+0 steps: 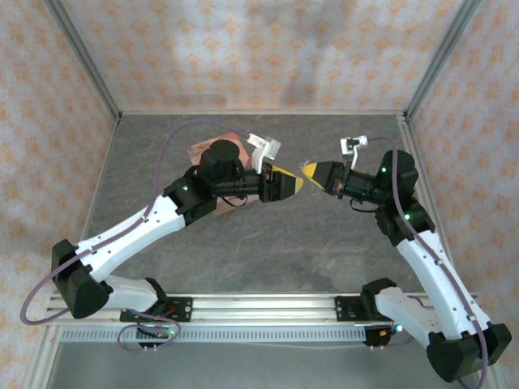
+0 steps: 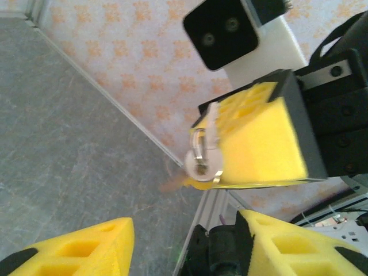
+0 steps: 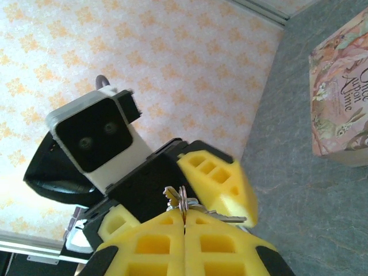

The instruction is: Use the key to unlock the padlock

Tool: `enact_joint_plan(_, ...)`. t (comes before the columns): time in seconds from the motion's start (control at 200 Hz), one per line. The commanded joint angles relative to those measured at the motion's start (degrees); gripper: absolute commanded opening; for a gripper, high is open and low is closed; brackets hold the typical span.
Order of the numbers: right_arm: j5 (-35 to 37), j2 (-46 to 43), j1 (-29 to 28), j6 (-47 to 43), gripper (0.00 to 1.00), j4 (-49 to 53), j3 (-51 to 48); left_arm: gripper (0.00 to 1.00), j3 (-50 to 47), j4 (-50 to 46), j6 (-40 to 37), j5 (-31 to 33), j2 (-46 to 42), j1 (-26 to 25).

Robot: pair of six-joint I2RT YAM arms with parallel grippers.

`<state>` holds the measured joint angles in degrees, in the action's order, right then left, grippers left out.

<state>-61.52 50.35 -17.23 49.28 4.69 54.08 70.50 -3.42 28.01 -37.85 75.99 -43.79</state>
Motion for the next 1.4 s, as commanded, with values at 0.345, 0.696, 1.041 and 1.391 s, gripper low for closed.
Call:
enact_joint_plan(0.345,-3.65,-0.86,-0.28,0.88,0.0,-2.9,-0.38,0.85,5.07,4.67,-0.24,-4.77,0.81,0.64)
enact_joint_plan(0.696,-3.27,-0.8,-0.34,1.61,0.0,-4.24,-1.13,0.72,7.99,2.78,-0.57,-6.5,3.12,0.31)
enact_joint_plan(1.041,-4.27,-0.51,-0.34,-2.17,0.0,-0.83,-0.3,0.62,11.11,-2.47,-1.2,-4.06,5.35,-0.15)
enact_joint_plan(1.391,-4.2,-0.79,-0.26,-4.41,0.0,1.65,-0.04,0.2,11.95,-3.21,-1.53,-3.57,6.07,-0.76)
